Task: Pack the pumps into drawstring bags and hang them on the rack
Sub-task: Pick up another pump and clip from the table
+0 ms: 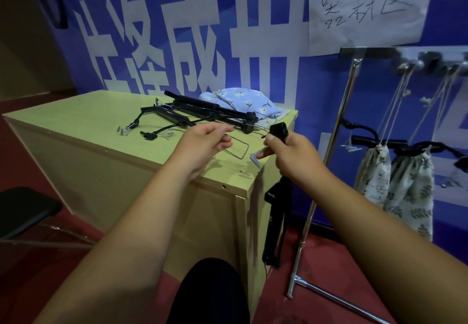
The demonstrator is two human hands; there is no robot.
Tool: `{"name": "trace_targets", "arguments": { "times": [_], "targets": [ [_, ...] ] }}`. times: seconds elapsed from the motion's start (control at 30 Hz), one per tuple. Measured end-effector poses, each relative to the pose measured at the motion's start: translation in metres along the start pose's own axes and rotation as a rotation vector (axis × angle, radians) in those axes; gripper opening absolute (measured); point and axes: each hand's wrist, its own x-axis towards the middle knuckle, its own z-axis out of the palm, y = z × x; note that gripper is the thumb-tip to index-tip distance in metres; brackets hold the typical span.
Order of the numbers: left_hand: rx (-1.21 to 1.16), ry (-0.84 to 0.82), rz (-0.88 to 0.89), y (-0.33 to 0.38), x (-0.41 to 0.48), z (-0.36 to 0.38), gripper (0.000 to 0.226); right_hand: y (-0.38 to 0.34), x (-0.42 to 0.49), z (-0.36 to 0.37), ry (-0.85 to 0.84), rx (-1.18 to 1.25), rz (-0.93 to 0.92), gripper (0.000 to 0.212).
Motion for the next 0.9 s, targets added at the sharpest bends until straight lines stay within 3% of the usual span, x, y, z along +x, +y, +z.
{"name": "trace_targets", "arguments": {
  "times": [0.1, 0.2, 0.47, 0.57, 0.9],
  "targets": [
    [-0.169, -0.136, -0.008, 0.013, -0.009, 0.027, 0.016, 0.014, -0.004, -0.011, 0.046, 0.104, 0.014, 0.032],
    [-0.157, -0.173, 0.010, 0.013, -0.011, 0.055, 0.015, 0.026, -0.009, -0.023, 0.086, 0.190, 0.035, 0.035],
    [0.158, -0.063, 0.143, -0.018, -0.011, 0.121, 0.013, 0.062, -0.020, -0.056, 0.164, 0.278, 0.044, 0.027],
    [0.133, -0.056, 0.170, -0.031, -0.013, 0.148, 0.009, 0.075, -0.029, -0.065, 0.198, 0.298, 0.053, 0.032],
    [0.041, -0.108, -0.008, -0.093, -0.015, 0.208, 0.012, 0.140, -0.051, -0.083, 0.303, 0.351, 0.167, 0.026]
  ]
}}
